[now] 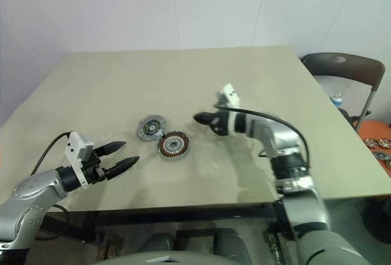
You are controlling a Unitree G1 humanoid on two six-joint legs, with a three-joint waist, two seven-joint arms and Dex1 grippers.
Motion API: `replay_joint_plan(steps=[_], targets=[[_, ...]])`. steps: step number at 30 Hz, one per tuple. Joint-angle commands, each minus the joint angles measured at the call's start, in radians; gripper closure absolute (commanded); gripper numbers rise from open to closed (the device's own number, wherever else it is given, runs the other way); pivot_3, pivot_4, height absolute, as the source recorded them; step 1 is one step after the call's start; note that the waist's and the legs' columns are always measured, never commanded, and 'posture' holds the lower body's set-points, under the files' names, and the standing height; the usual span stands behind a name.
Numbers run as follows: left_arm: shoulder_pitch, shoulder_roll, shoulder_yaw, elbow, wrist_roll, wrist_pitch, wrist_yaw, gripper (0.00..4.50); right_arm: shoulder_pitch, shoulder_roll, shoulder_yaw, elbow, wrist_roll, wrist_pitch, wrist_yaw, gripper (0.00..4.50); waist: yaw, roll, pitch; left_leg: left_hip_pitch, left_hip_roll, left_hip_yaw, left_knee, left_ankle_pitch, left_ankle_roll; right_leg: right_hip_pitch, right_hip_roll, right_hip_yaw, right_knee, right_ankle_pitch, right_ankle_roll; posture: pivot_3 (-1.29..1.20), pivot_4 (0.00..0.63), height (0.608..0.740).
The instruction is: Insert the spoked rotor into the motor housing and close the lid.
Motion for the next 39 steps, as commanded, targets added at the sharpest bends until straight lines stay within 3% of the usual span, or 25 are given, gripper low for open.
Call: replay_joint_plan(steps=[1,3,6,12,15,17,19,22,25,29,34,39], targets=[[-0.037,0.006,-0.002,-0.007,-0.003,-0.010,-0.008,0.48,0.035,-0.075,-0.081,-0.084,0.050,0.032,0.010,3.86,-0.002,0.000,0.000,0.000,0.000,0.000,0.000,0.000,0.000,0.000,0.000,0.000,0.000,0.000,0.000,0.00,0.000,0.740],[-0.059,-0.001,-0.020,0.011,0.003,-0.013,-0.012,0.48,0.047,-0.117,-0.107,-0.090,0.073,0.098,-0.003,3.22,-0.004,0.000,0.000,0.001,0.001,0.001,0.000,0.000,0.000,0.000,0.001,0.001,0.000,0.000,0.000,0.00,0.000,0.740],[-0.092,-0.009,-0.045,0.044,0.012,-0.021,-0.023,0.48,0.042,-0.135,-0.185,-0.081,0.196,0.347,-0.022,2.23,-0.004,0.000,0.000,0.002,0.001,0.001,0.000,0.000,0.000,0.001,0.002,0.001,0.001,0.000,0.000,0.00,0.000,0.740],[-0.146,-0.027,-0.074,0.092,0.027,-0.034,-0.034,0.48,0.018,0.057,-0.401,-0.083,0.288,0.748,-0.242,2.23,-0.003,0.000,0.000,0.002,0.002,0.001,0.001,0.000,0.000,0.002,0.003,0.001,0.001,0.000,0.000,0.00,0.000,0.740],[-0.151,-0.032,-0.079,0.094,0.028,-0.035,-0.039,0.48,0.012,0.147,-0.430,-0.104,0.264,0.774,-0.359,2.23,-0.001,0.000,0.000,0.002,0.001,0.001,0.001,0.000,0.000,0.001,0.002,0.001,0.001,0.000,0.001,0.00,0.000,0.740],[-0.149,-0.032,-0.079,0.093,0.030,-0.037,-0.039,0.48,-0.008,0.179,-0.411,-0.083,0.191,0.699,-0.452,2.23,-0.001,0.000,0.000,0.001,0.001,0.001,0.001,0.000,0.000,0.001,0.001,0.001,0.001,0.002,0.003,0.00,0.000,0.740],[-0.147,-0.032,-0.076,0.089,0.029,-0.035,-0.038,0.48,-0.018,0.149,-0.323,-0.115,0.152,0.583,-0.447,2.23,-0.001,0.000,0.000,0.001,0.001,0.001,0.001,0.000,0.000,0.001,0.001,0.001,0.001,0.002,0.003,0.00,0.000,0.740],[-0.140,-0.026,-0.065,0.086,0.028,-0.035,-0.038,0.48,-0.049,0.026,-0.140,-0.170,0.096,0.397,-0.321,2.23,-0.001,0.002,0.002,0.000,0.000,0.001,0.001,0.000,0.000,0.000,0.001,0.001,0.000,0.002,0.003,0.00,0.000,0.740],[-0.135,-0.024,-0.060,0.086,0.028,-0.037,-0.038,0.48,-0.140,-0.082,-0.056,-0.123,0.074,0.267,-0.176,2.23,-0.006,0.003,0.002,-0.001,0.000,0.002,0.001,-0.001,0.002,0.000,0.001,0.001,0.000,0.001,0.004,0.00,0.000,0.740],[-0.138,-0.035,-0.065,0.092,0.031,-0.045,-0.027,0.48,-0.221,-0.199,0.176,-0.059,-0.077,-0.014,0.053,2.23,-0.006,0.002,0.002,0.000,0.001,0.002,0.001,-0.001,0.002,0.000,0.002,0.000,0.000,0.001,0.005,0.00,0.000,0.740],[-0.148,-0.054,-0.080,0.094,0.039,-0.052,-0.015,0.48,-0.315,-0.155,0.392,0.205,-0.306,-0.401,0.202,2.23,-0.007,0.001,0.002,0.004,0.001,0.002,0.001,-0.001,0.002,0.003,0.002,0.001,0.000,0.000,0.007,0.00,0.000,0.740],[-0.131,-0.057,-0.068,0.074,0.042,-0.052,-0.004,0.48,-0.419,-0.036,0.436,0.484,-0.405,-0.609,0.242,2.23,-0.006,0.001,0.002,0.003,0.001,0.003,0.002,-0.001,0.002,0.002,0.001,0.002,0.000,0.001,0.004,0.00,0.000,0.740]])
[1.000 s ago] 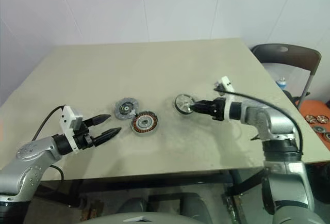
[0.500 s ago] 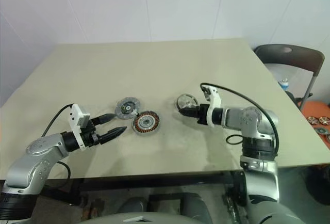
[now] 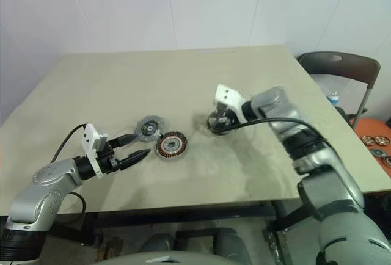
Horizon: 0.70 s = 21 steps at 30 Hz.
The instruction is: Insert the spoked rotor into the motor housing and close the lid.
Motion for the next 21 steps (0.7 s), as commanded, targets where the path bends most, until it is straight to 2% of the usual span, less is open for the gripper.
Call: replay_joint_plan(steps=[1,8,13,21], targets=[[0.010,0.003,0.028,-0.042,-0.002,-0.019,0.013,0.48,-0.121,0.074,-0.024,0.164,-0.047,-0.127,0.025,2.23,0.000,0.000,0.000,0.000,0.000,0.000,0.000,0.000,0.000,-0.001,0.000,0.000,0.000,0.000,0.000,0.00,0.000,0.740],[0.072,0.006,0.053,-0.081,-0.007,-0.019,0.036,0.48,-0.222,0.125,-0.062,0.438,-0.107,-0.264,0.040,2.23,0.007,0.000,0.000,-0.002,0.000,-0.003,-0.002,0.000,-0.001,-0.003,-0.003,0.000,0.000,0.000,-0.001,0.00,0.000,0.740],[0.079,0.005,0.062,-0.094,-0.014,-0.013,0.045,0.48,-0.237,0.097,-0.041,0.494,-0.180,-0.402,0.114,2.23,0.001,0.002,0.001,-0.002,-0.001,-0.002,-0.002,0.000,-0.001,-0.003,-0.004,0.000,0.000,-0.001,-0.003,0.00,0.000,0.740],[0.053,-0.001,0.048,-0.075,-0.006,-0.015,0.049,0.48,-0.317,0.121,-0.044,0.590,-0.298,-0.615,0.020,2.23,-0.003,0.002,0.001,-0.001,0.000,-0.002,-0.002,0.000,-0.001,-0.003,-0.002,0.000,0.003,0.000,-0.001,0.00,0.000,0.740]])
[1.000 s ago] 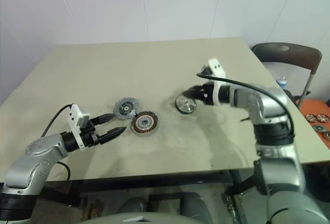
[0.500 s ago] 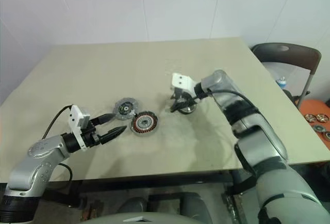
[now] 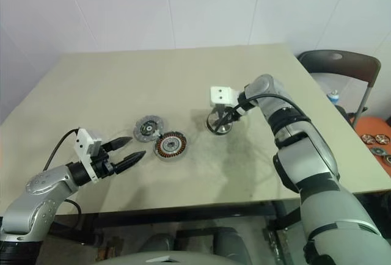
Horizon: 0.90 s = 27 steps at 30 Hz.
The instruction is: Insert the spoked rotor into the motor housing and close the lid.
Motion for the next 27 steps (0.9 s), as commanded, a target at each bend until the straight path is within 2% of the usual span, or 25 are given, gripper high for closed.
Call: replay_joint_plan(steps=[1,9,20,27], targets=[[-0.023,0.000,0.006,-0.016,-0.004,-0.010,0.003,0.48,-0.062,0.016,-0.020,0.028,-0.031,-0.070,-0.040,2.23,0.001,0.000,0.000,0.000,0.000,0.000,0.000,0.000,0.000,0.000,0.000,0.000,0.000,0.000,0.000,0.00,0.000,0.740],[-0.003,-0.004,0.013,-0.032,-0.009,-0.009,0.011,0.48,-0.070,-0.001,-0.018,0.095,-0.093,-0.117,-0.063,2.23,0.003,0.000,0.000,-0.001,-0.001,0.000,0.000,0.000,0.000,0.000,-0.001,0.001,-0.001,0.000,0.000,0.00,0.000,0.740],[-0.008,0.003,0.027,-0.026,-0.016,-0.006,0.012,0.48,-0.044,0.001,-0.025,0.080,-0.105,-0.121,0.039,2.23,0.001,0.000,0.000,0.000,-0.001,0.000,0.000,0.000,0.000,0.000,0.000,0.001,0.000,0.000,0.000,0.00,0.000,0.740],[-0.002,0.001,0.026,-0.033,-0.013,-0.007,0.015,0.48,0.004,0.016,0.001,0.069,-0.149,-0.162,0.007,2.23,0.002,0.000,0.000,0.000,-0.001,0.000,0.001,0.000,0.000,0.001,0.000,0.001,0.000,0.000,0.000,0.00,0.000,0.740]])
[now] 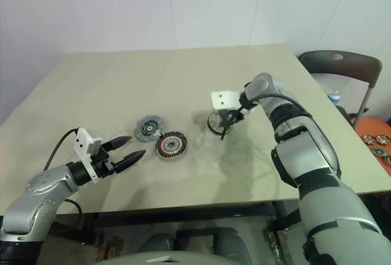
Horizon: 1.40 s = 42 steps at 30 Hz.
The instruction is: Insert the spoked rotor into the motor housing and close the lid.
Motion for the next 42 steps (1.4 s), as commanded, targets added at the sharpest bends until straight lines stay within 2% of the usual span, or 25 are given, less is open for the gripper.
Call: replay_joint_plan(steps=[1,19,27,32,42], targets=[[-0.008,0.006,0.024,-0.032,-0.012,-0.007,0.005,0.48,-0.011,0.007,-0.005,-0.027,-0.014,-0.019,-0.017,2.23,0.000,0.000,0.000,0.000,0.000,0.000,0.000,0.000,0.000,0.000,0.000,0.000,0.000,0.000,0.000,0.00,0.000,0.740],[0.004,0.002,0.016,-0.048,-0.011,-0.004,0.014,0.48,-0.023,0.065,-0.059,-0.040,0.006,-0.047,-0.086,2.23,-0.001,0.000,0.000,0.001,0.000,0.000,0.000,0.000,0.000,0.000,0.000,0.000,0.001,0.000,0.000,0.00,0.000,0.740],[0.004,0.002,0.015,-0.047,-0.012,-0.003,0.022,0.48,-0.031,0.057,-0.059,-0.031,-0.011,-0.072,-0.122,2.23,0.000,0.000,0.000,0.001,0.000,0.000,0.000,0.000,0.000,0.000,0.000,0.000,0.001,0.000,0.000,0.00,0.000,0.740],[0.004,0.000,0.014,-0.047,-0.010,-0.005,0.026,0.48,-0.043,0.023,-0.032,-0.025,-0.043,-0.074,-0.074,2.23,0.001,0.000,0.000,0.001,0.000,0.000,0.000,0.000,0.000,0.000,0.000,0.000,0.001,0.000,0.000,0.00,0.000,0.740],[0.001,-0.023,0.001,-0.046,-0.001,-0.013,0.037,0.48,-0.053,0.037,0.005,-0.001,-0.115,-0.072,-0.122,2.23,-0.003,0.000,0.000,0.002,0.000,0.001,0.000,0.000,0.000,0.000,0.001,0.000,0.002,0.000,0.000,0.00,0.000,0.740]])
